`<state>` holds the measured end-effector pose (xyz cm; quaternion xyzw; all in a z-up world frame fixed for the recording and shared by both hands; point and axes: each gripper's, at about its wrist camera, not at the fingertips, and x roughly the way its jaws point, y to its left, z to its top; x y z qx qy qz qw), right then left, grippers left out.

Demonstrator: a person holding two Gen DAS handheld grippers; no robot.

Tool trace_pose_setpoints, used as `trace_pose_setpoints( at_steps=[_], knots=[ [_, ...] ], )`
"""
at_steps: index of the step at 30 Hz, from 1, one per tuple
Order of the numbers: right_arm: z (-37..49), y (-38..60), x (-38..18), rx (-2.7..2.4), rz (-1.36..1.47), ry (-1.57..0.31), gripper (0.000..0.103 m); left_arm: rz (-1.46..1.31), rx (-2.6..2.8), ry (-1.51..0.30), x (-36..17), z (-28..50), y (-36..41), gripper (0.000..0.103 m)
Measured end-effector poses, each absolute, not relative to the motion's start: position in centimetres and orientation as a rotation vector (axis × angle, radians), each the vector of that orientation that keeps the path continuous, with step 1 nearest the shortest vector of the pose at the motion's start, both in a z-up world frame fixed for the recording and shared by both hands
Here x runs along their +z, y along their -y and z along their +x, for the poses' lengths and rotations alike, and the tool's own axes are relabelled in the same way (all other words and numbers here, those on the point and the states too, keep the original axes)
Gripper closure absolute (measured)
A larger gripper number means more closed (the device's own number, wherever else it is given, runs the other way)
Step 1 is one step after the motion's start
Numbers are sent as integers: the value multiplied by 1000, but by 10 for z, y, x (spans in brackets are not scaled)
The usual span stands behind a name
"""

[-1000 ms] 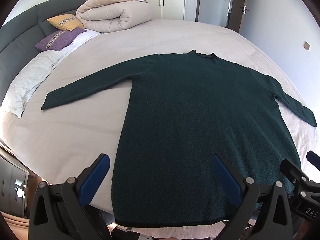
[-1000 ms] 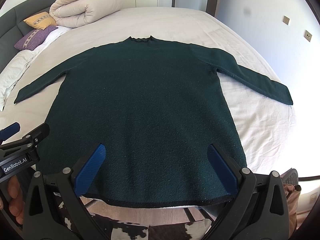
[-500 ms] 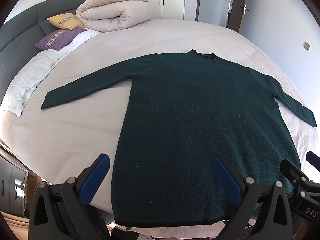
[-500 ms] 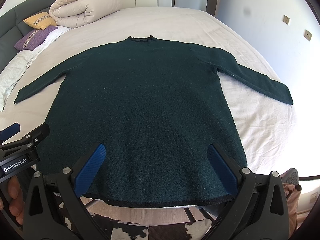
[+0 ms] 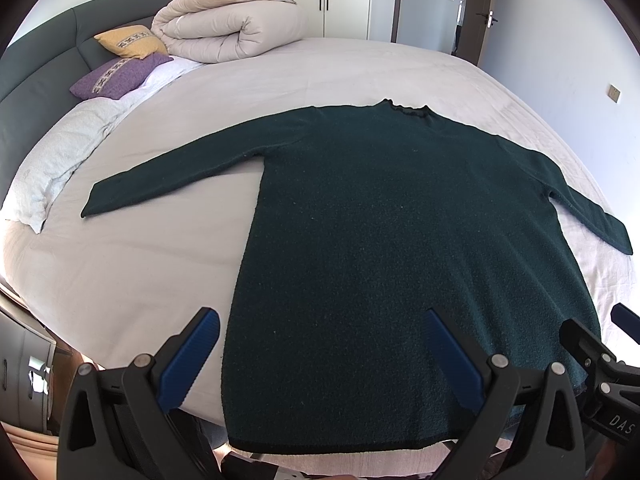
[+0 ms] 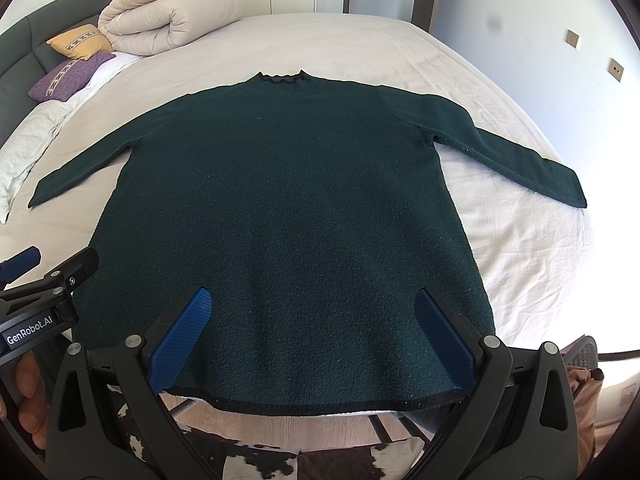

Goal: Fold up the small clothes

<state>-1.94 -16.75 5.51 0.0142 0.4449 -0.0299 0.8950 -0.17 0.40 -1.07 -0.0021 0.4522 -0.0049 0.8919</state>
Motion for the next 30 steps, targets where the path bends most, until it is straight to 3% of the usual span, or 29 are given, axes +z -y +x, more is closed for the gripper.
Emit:
trace_pose_setpoints(
  at_steps=[20, 30],
  knots=[
    [-14, 158, 51, -63, 15, -932, 0, -48, 8, -906, -12, -1, -17, 0],
    [-3, 157, 62, -10, 51, -897, 0, -313, -63, -913, -10, 15, -75, 0]
  ],
)
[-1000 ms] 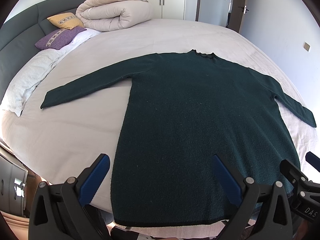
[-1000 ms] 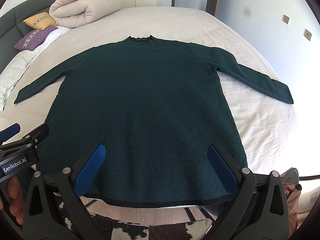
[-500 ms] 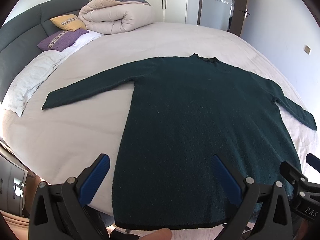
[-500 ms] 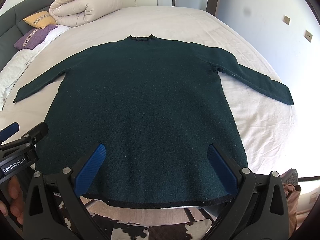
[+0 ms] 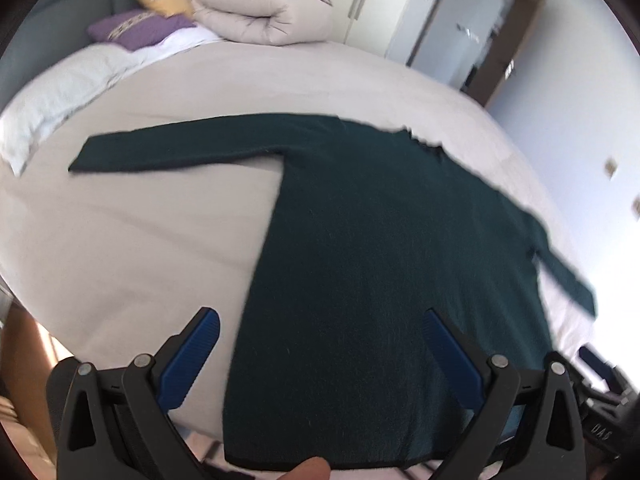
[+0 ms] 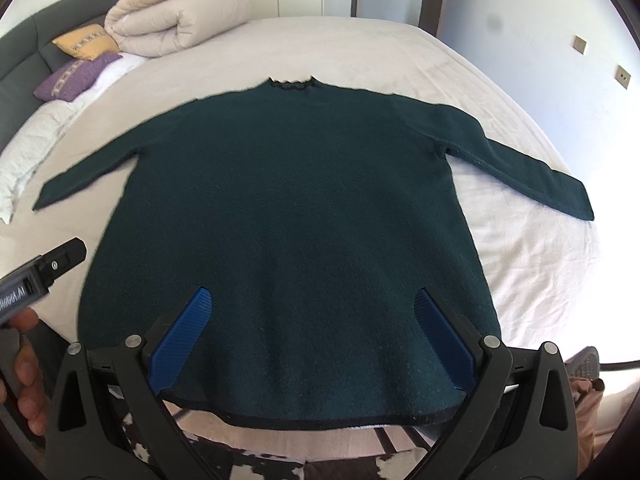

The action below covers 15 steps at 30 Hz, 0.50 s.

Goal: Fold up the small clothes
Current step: 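Grasp the sweater sleeve cuff with the left gripper and lift it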

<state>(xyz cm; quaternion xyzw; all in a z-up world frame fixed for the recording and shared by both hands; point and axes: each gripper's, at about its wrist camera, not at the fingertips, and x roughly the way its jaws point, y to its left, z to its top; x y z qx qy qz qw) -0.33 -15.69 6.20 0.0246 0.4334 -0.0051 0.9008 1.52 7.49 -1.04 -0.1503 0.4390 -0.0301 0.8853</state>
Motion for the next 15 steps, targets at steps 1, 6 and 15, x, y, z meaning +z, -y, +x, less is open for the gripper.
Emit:
trace_pose_setpoints(
  at_steps=[1, 6, 15],
  knots=[
    [-2, 157, 65, 6, 62, -890, 0, -358, -69, -891, -8, 18, -88, 0],
    [2, 151, 82, 97, 110, -833, 0, -567, -30, -763, 0, 19, -140, 0],
    [15, 133, 106, 209, 154, -771, 0, -946, 52, -694, -24, 43, -266, 0]
  ],
)
